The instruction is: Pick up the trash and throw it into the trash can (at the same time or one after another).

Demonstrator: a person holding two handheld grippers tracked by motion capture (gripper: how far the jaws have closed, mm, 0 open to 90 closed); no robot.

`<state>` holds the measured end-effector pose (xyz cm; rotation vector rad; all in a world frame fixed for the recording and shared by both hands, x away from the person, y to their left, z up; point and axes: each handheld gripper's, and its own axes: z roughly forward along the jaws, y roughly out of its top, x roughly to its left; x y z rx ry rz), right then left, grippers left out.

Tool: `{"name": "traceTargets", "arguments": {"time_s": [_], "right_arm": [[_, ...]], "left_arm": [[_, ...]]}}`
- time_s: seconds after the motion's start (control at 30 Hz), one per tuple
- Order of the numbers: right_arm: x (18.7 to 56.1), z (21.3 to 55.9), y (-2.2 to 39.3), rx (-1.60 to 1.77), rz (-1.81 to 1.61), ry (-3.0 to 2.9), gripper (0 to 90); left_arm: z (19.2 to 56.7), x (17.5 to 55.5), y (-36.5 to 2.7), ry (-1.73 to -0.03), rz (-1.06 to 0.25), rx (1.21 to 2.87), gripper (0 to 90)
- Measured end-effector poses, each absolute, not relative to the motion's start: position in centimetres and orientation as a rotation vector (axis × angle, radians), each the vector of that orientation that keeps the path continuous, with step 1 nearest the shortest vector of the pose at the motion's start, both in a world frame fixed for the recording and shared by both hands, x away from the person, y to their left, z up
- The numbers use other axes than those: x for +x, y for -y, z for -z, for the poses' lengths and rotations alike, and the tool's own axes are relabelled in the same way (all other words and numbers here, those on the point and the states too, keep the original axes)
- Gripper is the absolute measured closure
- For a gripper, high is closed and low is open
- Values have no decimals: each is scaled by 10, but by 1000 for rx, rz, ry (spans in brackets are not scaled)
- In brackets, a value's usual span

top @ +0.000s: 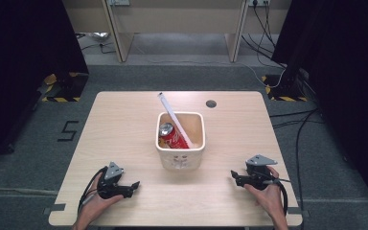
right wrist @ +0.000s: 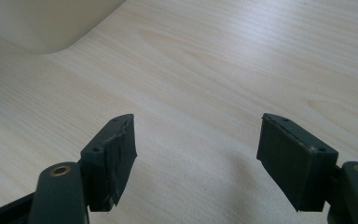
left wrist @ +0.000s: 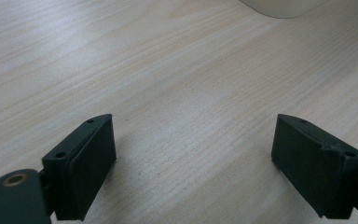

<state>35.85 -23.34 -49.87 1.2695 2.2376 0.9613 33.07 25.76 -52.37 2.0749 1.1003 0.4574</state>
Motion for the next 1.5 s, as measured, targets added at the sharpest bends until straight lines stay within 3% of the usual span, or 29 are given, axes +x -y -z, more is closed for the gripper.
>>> {"name": "traceTargets", "arguments": {"time_s": [0.57,0.87,1.5], "right_arm": [[343,512,244,1292,-939,-2245,265],[339,516,245,1284,-948,-2220,176],[340,516,245,1285,-948,-2220,175]], "left_arm": [[524,331,-258,-1100,-458,2077,131],[524,331,-257,-1100,-458,2080,130],[524,331,-257,-1101,-458,2080,130]]}}
